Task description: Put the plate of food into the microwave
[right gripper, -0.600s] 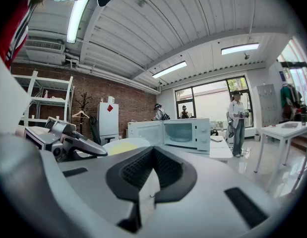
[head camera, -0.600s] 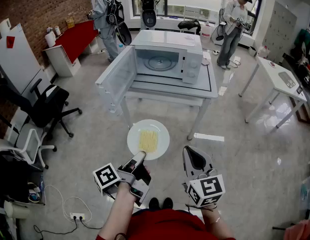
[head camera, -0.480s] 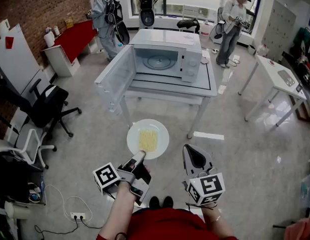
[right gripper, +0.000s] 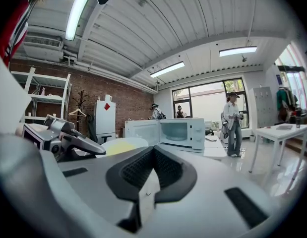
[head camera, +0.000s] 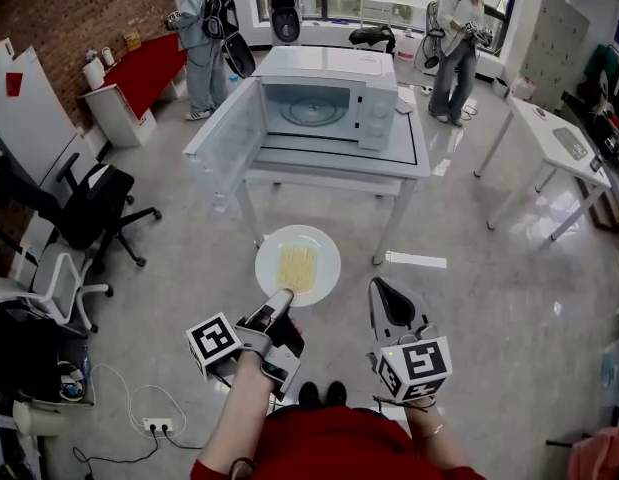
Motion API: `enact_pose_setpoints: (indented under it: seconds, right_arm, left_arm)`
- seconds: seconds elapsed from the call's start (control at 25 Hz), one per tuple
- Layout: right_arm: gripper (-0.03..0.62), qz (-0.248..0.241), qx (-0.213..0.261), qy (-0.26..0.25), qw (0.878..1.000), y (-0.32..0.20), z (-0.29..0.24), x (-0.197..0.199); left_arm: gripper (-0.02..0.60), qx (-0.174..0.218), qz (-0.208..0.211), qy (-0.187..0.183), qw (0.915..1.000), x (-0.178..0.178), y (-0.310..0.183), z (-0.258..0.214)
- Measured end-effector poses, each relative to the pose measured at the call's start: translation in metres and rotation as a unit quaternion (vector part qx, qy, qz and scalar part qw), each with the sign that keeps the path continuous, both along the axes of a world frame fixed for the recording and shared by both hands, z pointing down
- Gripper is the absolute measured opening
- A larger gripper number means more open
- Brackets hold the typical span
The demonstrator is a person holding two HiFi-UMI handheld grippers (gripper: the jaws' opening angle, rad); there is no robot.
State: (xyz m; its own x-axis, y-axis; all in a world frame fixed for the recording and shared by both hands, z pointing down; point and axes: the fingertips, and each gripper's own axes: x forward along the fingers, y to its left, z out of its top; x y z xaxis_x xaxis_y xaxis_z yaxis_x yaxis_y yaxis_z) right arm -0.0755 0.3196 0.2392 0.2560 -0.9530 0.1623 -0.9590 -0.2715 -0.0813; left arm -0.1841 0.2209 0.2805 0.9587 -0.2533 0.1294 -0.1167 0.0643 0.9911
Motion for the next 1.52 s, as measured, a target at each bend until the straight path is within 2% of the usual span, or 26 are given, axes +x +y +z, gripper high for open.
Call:
enact_pose_setpoints:
  seconds: [0.44,0.84,1.04,1.32,1.52]
  right_arm:
    - [0.014,-0.004,-0.003,-0.004,1.000,0.007,0.003,0.006]
    - [0.015,-0.045,0.000,0.002,0.999,0.008,0.006,0.019]
    - [0.015,-0.037,0.006,0.007,0.999,0.002,0.000,0.037]
    - [0.015,-0.022,0.004,0.003,1.000,-0.023,0.007,0.070]
    - [0.015,-0.020,-0.002,-0.003,1.000,-0.062,0.016,0.092]
  left_arm:
    - [0.020,-0.001,-0.009,0.000,1.0000,0.005,0.003,-0.002]
    - [0.020,0.028,-0.031,0.003,0.9991,0.034,-0.014,-0.015]
    - [0.020,0.031,-0.037,0.002,0.9989,0.049,-0.024,-0.017]
    - [0.020,0.028,-0.034,-0.001,0.9990,0.078,-0.054,-0.008]
    - [0.020,0.022,-0.028,-0.014,0.9993,0.099,-0.091,0.005]
